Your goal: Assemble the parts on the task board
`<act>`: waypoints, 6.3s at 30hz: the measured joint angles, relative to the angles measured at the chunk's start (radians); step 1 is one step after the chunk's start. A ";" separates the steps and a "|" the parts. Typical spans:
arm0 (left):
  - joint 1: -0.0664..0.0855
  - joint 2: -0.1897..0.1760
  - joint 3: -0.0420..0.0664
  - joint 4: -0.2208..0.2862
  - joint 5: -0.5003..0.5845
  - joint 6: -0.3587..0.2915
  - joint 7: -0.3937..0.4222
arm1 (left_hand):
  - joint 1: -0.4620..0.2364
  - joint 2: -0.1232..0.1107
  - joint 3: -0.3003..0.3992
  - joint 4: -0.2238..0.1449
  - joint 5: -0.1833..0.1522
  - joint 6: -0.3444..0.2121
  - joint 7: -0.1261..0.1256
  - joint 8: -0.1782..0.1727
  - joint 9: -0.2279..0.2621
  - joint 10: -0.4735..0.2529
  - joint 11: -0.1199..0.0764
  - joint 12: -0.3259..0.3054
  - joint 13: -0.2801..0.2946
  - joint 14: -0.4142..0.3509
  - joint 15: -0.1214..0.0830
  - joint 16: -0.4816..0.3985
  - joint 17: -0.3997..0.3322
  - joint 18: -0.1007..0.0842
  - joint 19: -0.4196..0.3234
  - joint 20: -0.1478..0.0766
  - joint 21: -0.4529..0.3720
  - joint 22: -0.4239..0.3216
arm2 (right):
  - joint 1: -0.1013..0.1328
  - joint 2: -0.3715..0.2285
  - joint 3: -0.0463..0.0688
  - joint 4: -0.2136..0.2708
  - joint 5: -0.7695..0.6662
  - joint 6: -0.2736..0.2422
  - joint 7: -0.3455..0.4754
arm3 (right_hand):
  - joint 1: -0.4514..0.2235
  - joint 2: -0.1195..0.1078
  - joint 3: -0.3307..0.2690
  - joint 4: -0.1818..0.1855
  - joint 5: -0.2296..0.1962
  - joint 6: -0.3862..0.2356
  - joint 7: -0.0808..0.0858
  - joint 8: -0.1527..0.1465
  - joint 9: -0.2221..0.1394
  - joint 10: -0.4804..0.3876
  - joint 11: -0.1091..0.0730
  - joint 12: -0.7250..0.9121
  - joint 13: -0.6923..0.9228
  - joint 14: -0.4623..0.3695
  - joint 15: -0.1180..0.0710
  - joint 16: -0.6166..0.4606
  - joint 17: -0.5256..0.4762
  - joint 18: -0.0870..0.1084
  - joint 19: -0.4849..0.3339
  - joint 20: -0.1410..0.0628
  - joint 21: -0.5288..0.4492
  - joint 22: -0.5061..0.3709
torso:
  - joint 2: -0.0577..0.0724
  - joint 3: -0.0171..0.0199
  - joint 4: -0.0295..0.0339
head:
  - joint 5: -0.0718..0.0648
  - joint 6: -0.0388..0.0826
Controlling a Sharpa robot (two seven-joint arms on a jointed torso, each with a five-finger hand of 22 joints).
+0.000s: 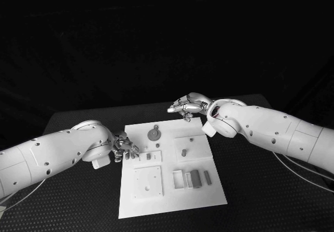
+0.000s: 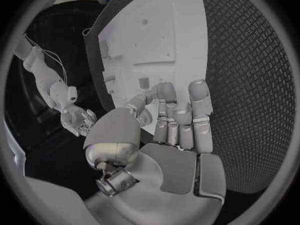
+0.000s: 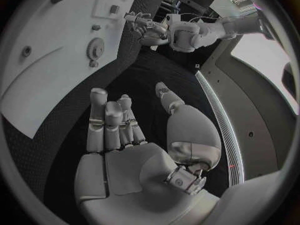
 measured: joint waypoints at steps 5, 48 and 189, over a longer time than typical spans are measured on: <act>0.000 0.002 -0.005 -0.001 -0.010 0.012 -0.009 | 0.000 0.000 0.000 0.000 0.000 0.001 0.000 0.000 0.000 0.000 0.000 0.000 0.000 0.000 0.000 0.000 0.001 0.000 0.001 0.001 0.004 0.000 | 0.000 0.000 0.000 0.000 0.000 0.000 0.000 | 0.000 0.000 0.000 0.000 0.000 0.000 0.000 0.000 0.000 0.000 0.000 -0.002 0.000 0.000 0.000 0.000 0.000 0.000 0.000 0.000 0.000 0.000 | 0.000 0.0005 -0.0006 | 0.001 -0.001; -0.009 0.064 -0.008 -0.064 -0.065 0.045 -0.005 | 0.004 0.004 0.000 -0.001 0.003 0.006 -0.001 -0.002 0.001 0.002 -0.003 0.000 0.000 0.007 0.000 -0.003 0.002 0.000 0.005 0.005 0.004 0.000 | 0.000 0.003 0.000 -0.002 0.000 0.000 0.000 | 0.000 0.000 0.000 0.000 0.000 0.000 0.000 0.000 0.000 0.000 0.000 0.001 -0.001 0.002 -0.001 0.000 0.000 0.000 -0.003 -0.001 0.000 0.000 | 0.001 0.0014 -0.0017 | -0.004 -0.008; -0.025 0.069 -0.004 -0.083 -0.115 0.066 0.021 | -0.157 -0.165 0.049 -0.043 -0.372 0.002 -0.001 0.002 0.017 0.003 -0.004 -0.005 0.004 0.005 -0.005 -0.007 0.006 0.000 0.004 -0.002 -0.008 0.000 | -0.003 0.002 0.000 -0.004 0.001 0.000 0.000 | -0.004 0.004 0.000 0.000 0.000 0.000 0.000 -0.004 0.000 0.000 0.000 0.005 -0.004 0.001 -0.001 0.000 -0.001 0.000 -0.003 -0.002 0.000 0.000 | 0.001 0.0012 -0.0012 | -0.011 -0.012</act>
